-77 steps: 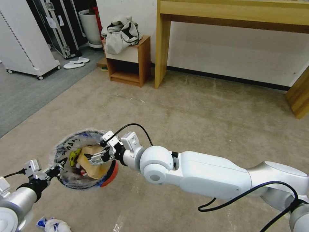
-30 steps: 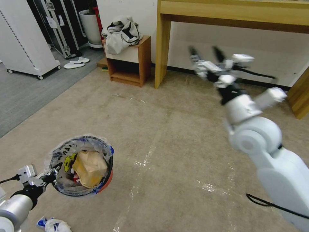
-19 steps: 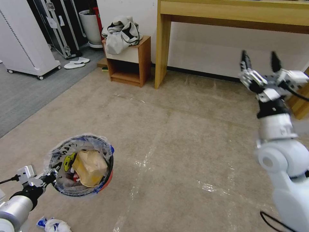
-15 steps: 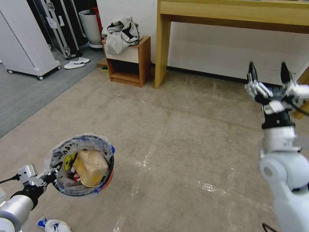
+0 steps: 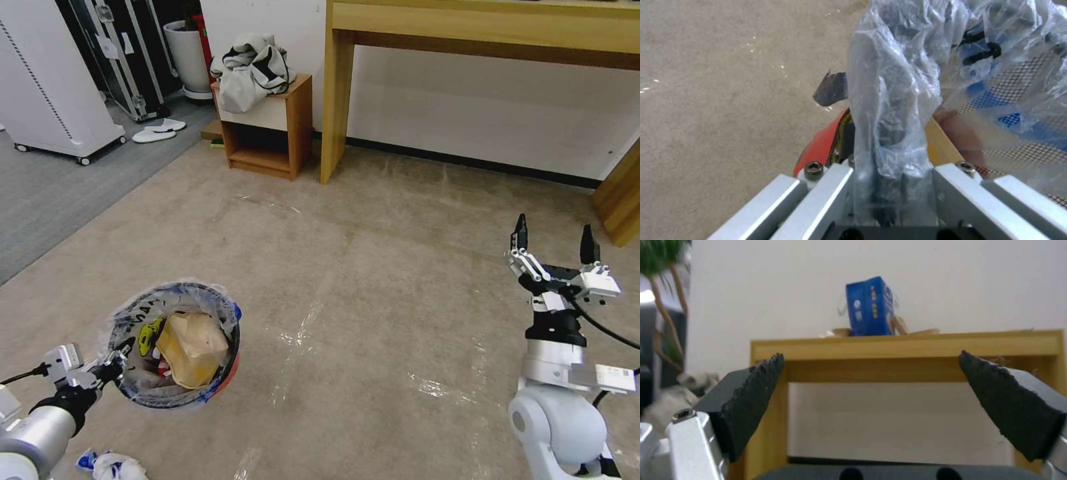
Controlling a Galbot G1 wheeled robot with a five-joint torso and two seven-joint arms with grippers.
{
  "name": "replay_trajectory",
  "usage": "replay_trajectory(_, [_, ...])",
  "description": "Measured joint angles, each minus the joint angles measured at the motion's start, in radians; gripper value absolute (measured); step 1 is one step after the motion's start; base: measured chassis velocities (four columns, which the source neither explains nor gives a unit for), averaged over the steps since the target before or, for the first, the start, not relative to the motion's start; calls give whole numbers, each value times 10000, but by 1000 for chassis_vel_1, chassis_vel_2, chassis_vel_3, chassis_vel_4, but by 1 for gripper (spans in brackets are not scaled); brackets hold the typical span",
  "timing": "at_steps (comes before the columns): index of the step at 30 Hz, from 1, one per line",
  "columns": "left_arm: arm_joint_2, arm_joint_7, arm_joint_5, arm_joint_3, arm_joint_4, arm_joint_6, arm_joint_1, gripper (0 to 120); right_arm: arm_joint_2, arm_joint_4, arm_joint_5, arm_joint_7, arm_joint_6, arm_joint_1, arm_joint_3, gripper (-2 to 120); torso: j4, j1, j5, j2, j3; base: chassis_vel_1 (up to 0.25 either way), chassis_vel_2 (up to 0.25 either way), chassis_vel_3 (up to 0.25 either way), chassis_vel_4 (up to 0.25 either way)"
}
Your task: Pick up the trash bin and place the garbage on the floor into it.
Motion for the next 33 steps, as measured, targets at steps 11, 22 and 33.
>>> replay_trajectory(11, [-128, 131, 301, 37, 228, -123, -68, 1, 55, 263, -1003, 287, -1812, -1048, -322, 98, -3, 0, 2, 0, 0, 0, 0, 0, 0])
replay_trajectory(22, [-167, 190, 435, 19, 190, -178, 8, 1, -82, 227, -1100, 14, -4340, -1020, -450, 100, -3, 0, 2, 0, 1, 0, 0, 0, 0])
replay_trajectory(33, [-310, 250, 605, 84, 166, -186, 28, 1, -143, -100, -1087, 15, -3632, -874, -372, 100, 0, 0, 2, 0, 1, 0, 0, 0, 0])
